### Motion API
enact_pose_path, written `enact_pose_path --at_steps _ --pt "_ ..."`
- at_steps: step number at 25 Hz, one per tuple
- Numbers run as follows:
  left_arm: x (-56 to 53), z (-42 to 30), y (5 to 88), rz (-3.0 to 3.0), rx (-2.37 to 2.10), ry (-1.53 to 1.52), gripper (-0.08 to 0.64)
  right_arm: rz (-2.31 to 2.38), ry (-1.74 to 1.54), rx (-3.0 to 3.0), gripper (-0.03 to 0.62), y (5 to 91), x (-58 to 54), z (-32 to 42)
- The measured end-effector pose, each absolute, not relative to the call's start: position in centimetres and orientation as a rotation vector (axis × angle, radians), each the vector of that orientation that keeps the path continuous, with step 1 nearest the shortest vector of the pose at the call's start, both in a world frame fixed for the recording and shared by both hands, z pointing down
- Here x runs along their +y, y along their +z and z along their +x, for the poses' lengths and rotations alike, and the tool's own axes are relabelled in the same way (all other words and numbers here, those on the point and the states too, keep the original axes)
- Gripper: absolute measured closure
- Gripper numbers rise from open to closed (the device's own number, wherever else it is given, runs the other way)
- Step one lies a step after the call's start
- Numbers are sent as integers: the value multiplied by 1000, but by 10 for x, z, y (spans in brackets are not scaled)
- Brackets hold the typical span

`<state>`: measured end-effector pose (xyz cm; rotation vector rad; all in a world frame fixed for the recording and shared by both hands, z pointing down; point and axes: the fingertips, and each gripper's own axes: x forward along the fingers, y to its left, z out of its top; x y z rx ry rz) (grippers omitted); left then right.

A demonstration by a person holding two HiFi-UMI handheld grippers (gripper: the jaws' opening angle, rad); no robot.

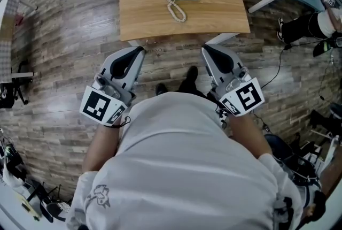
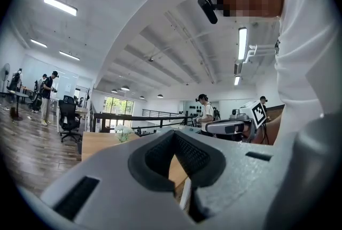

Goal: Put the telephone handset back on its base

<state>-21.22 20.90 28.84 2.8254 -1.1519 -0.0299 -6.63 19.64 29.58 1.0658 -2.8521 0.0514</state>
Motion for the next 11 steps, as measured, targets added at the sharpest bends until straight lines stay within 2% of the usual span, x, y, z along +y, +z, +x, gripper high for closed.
enact_pose_path --at_steps 11 --pt "201 -214 282 2840 -1132 -23 555 1063 53 -2849 588 289 191 -71"
